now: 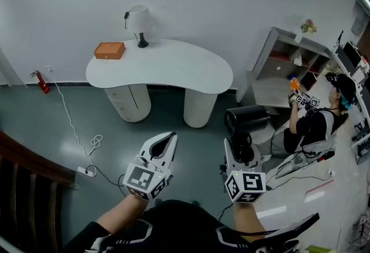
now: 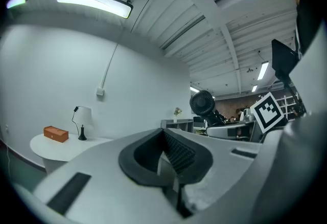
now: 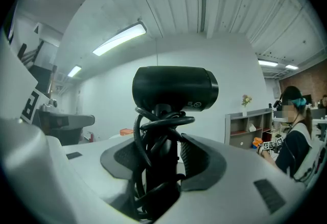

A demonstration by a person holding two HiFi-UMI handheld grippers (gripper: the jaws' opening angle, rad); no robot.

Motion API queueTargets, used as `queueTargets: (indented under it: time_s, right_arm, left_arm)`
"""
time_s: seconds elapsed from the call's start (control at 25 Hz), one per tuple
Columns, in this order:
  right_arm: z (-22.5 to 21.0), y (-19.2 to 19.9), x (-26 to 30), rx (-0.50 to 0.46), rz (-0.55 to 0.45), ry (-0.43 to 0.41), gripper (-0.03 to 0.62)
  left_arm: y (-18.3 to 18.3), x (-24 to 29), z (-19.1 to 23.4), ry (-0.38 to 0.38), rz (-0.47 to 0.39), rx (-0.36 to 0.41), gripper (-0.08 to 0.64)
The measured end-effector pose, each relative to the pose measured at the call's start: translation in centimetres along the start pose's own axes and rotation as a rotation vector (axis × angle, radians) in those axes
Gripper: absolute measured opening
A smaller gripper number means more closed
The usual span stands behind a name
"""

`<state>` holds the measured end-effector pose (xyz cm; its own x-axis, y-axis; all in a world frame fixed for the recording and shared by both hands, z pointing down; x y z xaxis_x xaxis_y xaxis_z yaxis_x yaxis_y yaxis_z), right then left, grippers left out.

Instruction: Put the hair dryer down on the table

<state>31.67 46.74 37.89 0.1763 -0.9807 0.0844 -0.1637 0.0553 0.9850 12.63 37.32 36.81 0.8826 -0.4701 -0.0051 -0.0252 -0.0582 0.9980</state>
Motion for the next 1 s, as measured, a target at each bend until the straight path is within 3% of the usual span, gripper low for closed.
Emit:
queueTargets:
  time_s: [0.36, 1.0]
  right_arm:
    - [1.1, -0.6, -0.3, 0.017, -0.027, -0.012, 0.233]
    - [7.3, -0.9, 3.1, -0.007, -0.059, -0.016, 0.232]
  left_arm:
    - [-0.5, -1.5, 0.2, 0.002, -0.012, 0.008, 0.005]
    - [0.4, -5.0, 7.2, -0.033, -0.014, -0.012, 0.005]
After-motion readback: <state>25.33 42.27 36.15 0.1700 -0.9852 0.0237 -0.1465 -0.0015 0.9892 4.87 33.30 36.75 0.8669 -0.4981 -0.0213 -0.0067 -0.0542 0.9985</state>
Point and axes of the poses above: the fingertips, and each gripper's own axes: x forward along the fingers, z to its left, y out of its underside, the point moved 4 cm from there along -x, backward along the fingers, and after that the axes turned 7 degrees about x, right-handed, at the moved point
